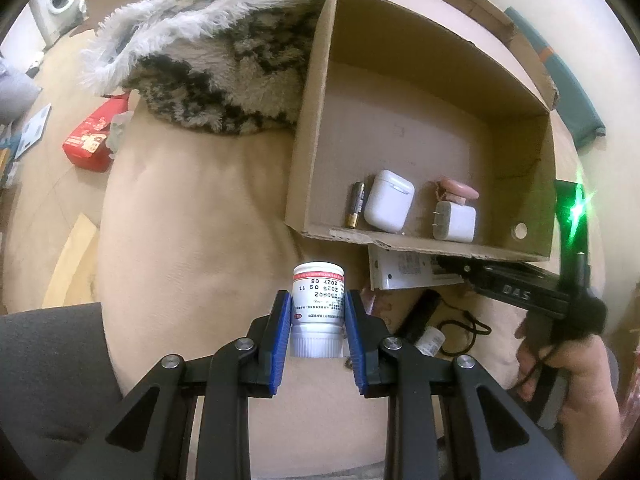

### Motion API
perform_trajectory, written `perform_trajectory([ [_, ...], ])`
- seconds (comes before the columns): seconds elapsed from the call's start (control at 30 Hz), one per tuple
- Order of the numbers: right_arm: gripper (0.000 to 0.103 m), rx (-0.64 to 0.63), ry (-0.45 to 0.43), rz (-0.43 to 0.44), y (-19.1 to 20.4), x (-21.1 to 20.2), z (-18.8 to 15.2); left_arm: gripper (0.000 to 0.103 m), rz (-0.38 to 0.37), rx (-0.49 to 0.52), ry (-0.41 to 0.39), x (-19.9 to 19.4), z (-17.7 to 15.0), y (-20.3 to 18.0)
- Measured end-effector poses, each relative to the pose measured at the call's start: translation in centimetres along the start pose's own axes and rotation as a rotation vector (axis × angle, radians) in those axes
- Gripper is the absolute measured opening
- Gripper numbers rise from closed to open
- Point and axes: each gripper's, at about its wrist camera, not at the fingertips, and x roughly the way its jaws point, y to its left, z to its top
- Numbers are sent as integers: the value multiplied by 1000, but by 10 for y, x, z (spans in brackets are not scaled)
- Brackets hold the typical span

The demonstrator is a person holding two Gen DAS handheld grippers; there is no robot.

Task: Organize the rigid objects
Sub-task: 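Hold the pill bottle in the left gripper while the right gripper grasps the black power bank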

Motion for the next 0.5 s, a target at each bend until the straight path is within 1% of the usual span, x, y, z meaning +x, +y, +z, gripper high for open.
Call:
perform_trajectory([
  [0.3,86,25,-14,40,7,-21,-15,24,34,0,-11,2,0,2],
  [0.4,86,41,-29,52,10,-31,-25,24,53,6,-14,3,-1,2],
  [0.5,86,74,-39,85,9,-39,-43,24,70,11,-26,1,-2,2],
])
